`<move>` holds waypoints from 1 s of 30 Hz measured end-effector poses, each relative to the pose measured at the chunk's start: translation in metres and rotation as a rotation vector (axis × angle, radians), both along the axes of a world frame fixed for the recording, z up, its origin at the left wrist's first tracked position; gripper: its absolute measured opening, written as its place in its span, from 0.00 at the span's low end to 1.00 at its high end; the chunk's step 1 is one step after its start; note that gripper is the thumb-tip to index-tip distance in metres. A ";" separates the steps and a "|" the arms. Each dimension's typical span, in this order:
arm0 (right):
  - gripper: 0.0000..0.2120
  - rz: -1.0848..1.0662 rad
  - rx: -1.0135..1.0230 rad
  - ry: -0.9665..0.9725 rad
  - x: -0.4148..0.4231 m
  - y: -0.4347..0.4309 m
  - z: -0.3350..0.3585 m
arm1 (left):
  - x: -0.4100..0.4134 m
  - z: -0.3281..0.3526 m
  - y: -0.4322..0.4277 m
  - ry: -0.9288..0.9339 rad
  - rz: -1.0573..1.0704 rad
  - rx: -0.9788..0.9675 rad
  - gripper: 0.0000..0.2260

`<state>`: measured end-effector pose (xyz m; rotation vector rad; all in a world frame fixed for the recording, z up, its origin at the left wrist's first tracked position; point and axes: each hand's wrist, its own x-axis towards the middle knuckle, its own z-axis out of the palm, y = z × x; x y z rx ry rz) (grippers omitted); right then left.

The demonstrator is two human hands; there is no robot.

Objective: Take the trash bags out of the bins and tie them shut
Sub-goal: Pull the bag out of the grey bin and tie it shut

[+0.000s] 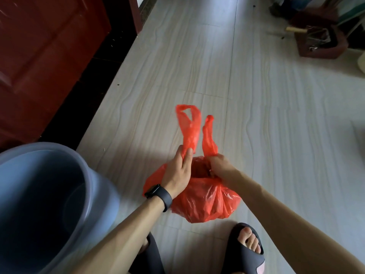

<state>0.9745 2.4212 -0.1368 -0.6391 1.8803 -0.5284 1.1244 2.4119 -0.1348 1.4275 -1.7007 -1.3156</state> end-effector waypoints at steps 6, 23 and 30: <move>0.11 0.397 -0.047 0.147 -0.001 0.000 0.018 | 0.003 -0.008 -0.015 -0.293 -0.364 -0.285 0.09; 0.17 -0.446 0.031 -0.686 -0.017 0.009 0.015 | 0.003 -0.006 -0.005 -0.205 -0.388 -0.110 0.17; 0.09 -0.219 -0.117 -0.877 -0.023 0.023 0.019 | 0.008 -0.006 -0.034 0.189 -0.234 0.880 0.11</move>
